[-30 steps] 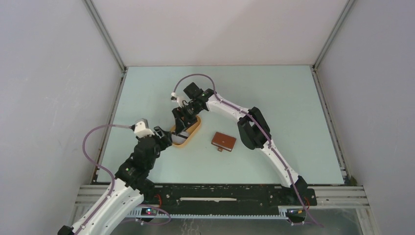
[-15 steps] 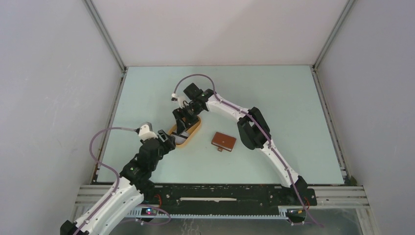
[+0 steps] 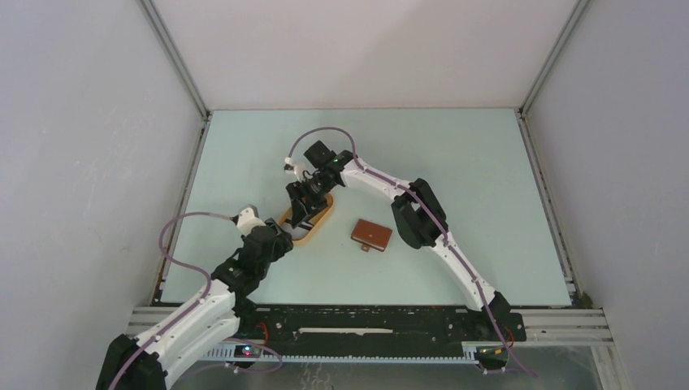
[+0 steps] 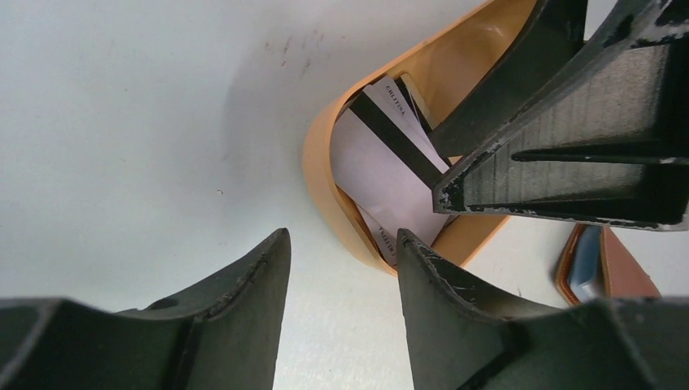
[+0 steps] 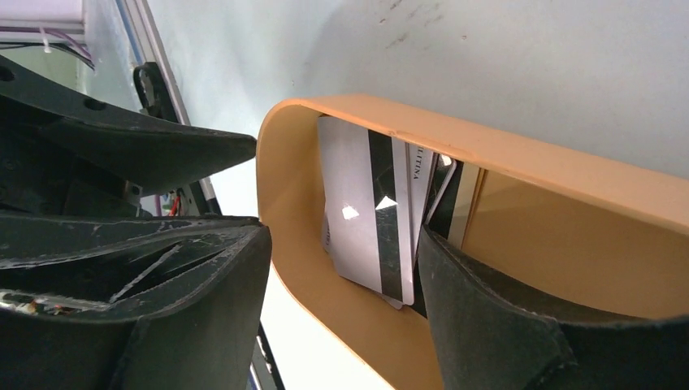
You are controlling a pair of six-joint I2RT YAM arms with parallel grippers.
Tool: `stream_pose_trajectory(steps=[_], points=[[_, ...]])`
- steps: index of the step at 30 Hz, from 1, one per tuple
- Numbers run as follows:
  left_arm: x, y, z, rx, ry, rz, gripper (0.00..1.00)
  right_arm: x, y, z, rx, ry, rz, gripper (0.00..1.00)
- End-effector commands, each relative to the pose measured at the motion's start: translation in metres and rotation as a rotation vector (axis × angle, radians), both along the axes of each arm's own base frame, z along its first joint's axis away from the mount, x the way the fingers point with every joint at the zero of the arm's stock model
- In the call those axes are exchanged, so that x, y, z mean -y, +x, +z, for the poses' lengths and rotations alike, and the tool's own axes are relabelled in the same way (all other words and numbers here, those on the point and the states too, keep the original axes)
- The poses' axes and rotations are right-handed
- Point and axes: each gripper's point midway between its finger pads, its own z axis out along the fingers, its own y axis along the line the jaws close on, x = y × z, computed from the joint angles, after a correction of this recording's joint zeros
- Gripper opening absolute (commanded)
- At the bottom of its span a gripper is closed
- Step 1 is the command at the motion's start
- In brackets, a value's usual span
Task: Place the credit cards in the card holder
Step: Pick up the credit card from the storage box.
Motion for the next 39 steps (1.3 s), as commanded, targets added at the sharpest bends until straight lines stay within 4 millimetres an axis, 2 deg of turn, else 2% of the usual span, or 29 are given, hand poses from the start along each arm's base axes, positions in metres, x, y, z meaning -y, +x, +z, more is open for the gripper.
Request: stream_pose_trajectory(steps=[1, 15, 21, 28, 37, 39], points=[[-0.005, 0.01, 0.005, 0.036, -0.01, 0.057, 0.54, -0.007, -0.009, 0.002, -0.073, 0.025, 0.004, 0.75], [-0.005, 0.014, 0.007, 0.044, 0.005, 0.057, 0.4, -0.01, -0.017, 0.026, -0.231, 0.118, 0.008, 0.69], [-0.006, 0.014, 0.009, 0.052, 0.002, 0.054, 0.38, -0.012, -0.022, 0.032, -0.27, 0.134, 0.009, 0.66], [-0.006, 0.014, 0.009, 0.058, 0.003, 0.05, 0.36, -0.015, -0.025, 0.033, -0.28, 0.141, 0.017, 0.52], [-0.006, 0.014, 0.01, 0.063, 0.006, 0.046, 0.36, -0.014, -0.025, 0.029, -0.273, 0.121, 0.008, 0.44], [-0.007, 0.014, 0.01, 0.065, 0.006, 0.047, 0.36, -0.013, -0.024, 0.031, -0.263, 0.121, 0.01, 0.37]])
